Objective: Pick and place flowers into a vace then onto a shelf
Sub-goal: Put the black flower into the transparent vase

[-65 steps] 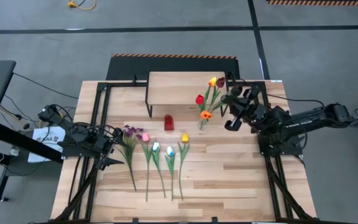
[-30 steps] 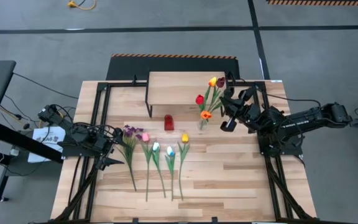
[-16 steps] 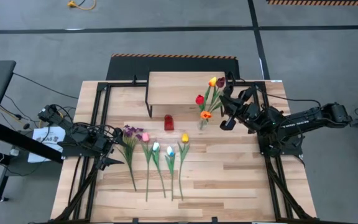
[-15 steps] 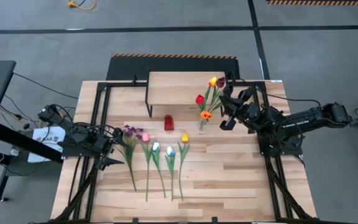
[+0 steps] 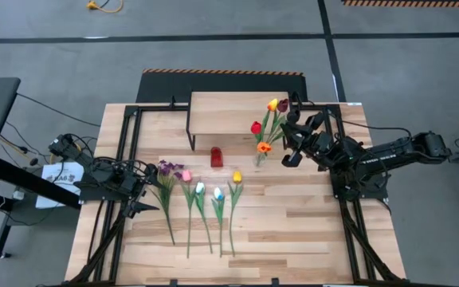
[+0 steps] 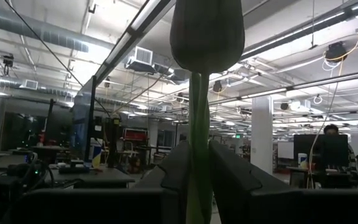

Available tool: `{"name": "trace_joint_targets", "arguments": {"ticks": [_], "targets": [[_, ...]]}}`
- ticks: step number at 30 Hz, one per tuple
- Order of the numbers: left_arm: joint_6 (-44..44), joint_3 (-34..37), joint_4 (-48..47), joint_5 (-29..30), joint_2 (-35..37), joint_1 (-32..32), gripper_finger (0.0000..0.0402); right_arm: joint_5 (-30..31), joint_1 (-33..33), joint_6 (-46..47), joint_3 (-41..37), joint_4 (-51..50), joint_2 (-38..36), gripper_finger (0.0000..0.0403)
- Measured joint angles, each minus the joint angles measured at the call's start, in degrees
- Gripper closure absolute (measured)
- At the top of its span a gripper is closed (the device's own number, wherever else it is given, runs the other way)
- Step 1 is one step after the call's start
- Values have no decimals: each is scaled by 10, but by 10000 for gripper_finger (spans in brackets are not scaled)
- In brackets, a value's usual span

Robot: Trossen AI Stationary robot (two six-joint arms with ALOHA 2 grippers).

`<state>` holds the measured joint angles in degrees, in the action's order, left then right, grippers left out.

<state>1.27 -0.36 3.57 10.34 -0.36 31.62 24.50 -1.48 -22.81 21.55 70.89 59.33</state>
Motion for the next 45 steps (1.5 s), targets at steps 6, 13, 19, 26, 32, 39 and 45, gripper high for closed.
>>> {"name": "trace_joint_targets", "arguments": {"ticks": [6,13,19,26,32,39,45], "targets": [[0,0,0,0,0,0,99,0,0,0,0,-2,0,349],[0,0,0,0,0,0,99,0,0,0,0,-6,0,349],[0,0,0,0,0,0,99,0,0,0,0,-6,0,349],[0,0,0,0,0,0,99,0,0,5,0,-6,0,349],[0,0,0,0,0,0,99,0,0,14,0,-16,0,349],[0,0,0,0,0,0,99,0,0,19,0,-26,0,349],[0,0,0,0,0,0,99,0,0,53,0,-37,-1,345]]}}
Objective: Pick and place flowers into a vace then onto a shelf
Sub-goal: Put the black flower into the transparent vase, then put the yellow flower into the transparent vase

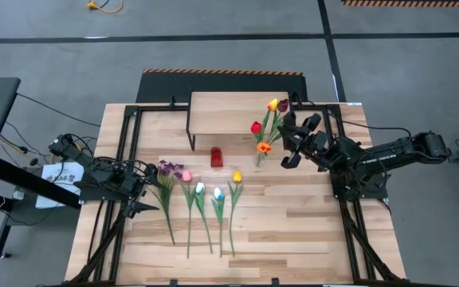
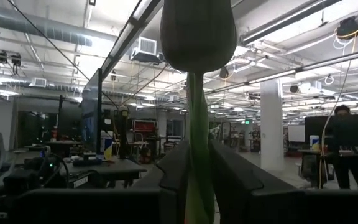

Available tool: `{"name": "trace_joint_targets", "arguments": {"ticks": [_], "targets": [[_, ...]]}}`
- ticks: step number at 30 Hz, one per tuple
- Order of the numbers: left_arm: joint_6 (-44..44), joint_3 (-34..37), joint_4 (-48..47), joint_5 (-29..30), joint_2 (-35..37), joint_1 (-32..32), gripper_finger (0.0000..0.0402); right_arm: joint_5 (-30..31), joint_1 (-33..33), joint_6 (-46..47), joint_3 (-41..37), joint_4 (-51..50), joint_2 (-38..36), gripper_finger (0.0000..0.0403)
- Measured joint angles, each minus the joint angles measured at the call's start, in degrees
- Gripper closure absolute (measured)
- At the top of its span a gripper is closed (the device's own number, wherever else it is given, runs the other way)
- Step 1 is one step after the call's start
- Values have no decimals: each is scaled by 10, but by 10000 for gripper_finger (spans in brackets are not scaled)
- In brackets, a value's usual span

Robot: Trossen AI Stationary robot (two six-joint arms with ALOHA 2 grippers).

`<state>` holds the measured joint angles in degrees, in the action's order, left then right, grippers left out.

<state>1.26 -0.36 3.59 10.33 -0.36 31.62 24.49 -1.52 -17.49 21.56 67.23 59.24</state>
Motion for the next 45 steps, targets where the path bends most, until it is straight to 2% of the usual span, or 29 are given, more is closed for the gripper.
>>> {"name": "trace_joint_targets", "arguments": {"ticks": [5,14,19,33,45], "targets": [[0,0,0,0,0,0,99,0,0,9,0,-18,0,323],[0,0,0,0,0,0,99,0,0,17,0,-34,0,250],[0,0,0,0,0,0,99,0,0,26,0,-45,0,225],[0,0,0,0,0,0,99,3,-28,18,0,-59,-20,232],[0,0,0,0,0,0,99,17,-116,-54,0,-74,-92,235]]}}
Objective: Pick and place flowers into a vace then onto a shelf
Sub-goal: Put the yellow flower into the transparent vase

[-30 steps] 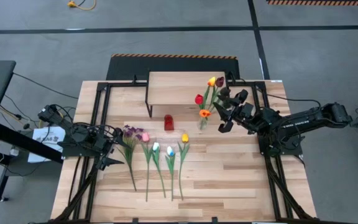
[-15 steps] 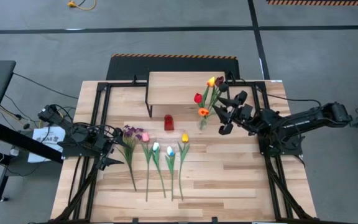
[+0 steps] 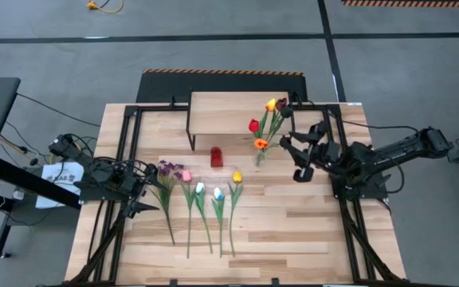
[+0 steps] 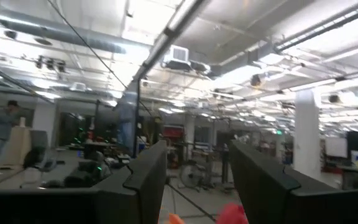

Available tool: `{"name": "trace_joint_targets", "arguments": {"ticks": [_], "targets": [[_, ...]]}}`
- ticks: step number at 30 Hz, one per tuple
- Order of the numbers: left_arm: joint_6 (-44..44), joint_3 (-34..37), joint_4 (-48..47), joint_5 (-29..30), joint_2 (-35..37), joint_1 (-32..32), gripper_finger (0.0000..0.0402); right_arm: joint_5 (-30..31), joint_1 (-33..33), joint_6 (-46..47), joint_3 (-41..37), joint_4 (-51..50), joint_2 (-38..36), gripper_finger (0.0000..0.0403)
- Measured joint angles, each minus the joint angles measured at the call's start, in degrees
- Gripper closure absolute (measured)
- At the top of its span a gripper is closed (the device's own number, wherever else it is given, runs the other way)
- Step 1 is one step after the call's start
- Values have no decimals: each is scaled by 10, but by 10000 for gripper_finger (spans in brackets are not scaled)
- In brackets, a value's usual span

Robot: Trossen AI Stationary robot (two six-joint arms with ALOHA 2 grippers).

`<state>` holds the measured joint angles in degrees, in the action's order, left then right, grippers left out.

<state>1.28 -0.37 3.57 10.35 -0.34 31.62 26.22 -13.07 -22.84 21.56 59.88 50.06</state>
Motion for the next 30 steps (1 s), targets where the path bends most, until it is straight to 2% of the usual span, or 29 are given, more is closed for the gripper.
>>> {"name": "trace_joint_targets", "arguments": {"ticks": [7,17,23,30], "targets": [[0,0,0,0,0,0,99,-6,-84,-17,0,0,-25,243],[0,0,0,0,0,0,99,-9,-187,10,0,-61,-5,244],[0,0,0,0,0,0,99,-16,-208,117,0,-61,69,244],[0,0,0,0,0,0,99,-21,-185,266,0,-3,216,244]]}}
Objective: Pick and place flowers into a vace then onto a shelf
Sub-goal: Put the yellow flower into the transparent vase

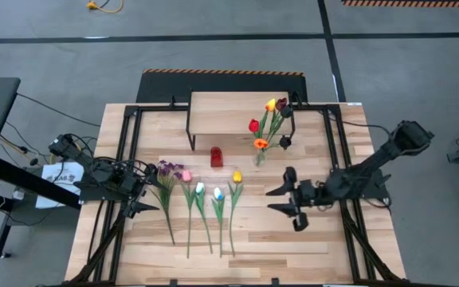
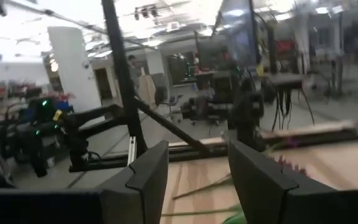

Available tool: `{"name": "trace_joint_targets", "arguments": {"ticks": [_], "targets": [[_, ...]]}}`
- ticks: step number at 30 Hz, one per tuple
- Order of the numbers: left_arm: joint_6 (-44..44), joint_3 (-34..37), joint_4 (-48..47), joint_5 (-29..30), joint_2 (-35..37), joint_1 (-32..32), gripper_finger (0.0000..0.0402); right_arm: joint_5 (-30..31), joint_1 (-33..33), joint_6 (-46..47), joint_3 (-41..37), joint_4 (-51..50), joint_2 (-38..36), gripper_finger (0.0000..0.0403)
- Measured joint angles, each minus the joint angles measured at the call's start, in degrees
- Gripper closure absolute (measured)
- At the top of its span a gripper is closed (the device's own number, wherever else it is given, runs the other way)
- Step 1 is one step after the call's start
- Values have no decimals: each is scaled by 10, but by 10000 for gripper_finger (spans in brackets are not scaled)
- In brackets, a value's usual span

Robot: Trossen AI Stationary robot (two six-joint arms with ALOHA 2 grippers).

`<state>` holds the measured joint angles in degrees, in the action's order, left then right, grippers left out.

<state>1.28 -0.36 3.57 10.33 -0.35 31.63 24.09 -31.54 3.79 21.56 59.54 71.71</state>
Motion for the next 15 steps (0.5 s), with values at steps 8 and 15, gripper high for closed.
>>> {"name": "trace_joint_targets", "arguments": {"ticks": [8,15], "targets": [[0,0,0,0,0,0,99,78,26,190,29,33,122,244],[0,0,0,0,0,0,99,79,67,322,61,-9,191,244]]}}
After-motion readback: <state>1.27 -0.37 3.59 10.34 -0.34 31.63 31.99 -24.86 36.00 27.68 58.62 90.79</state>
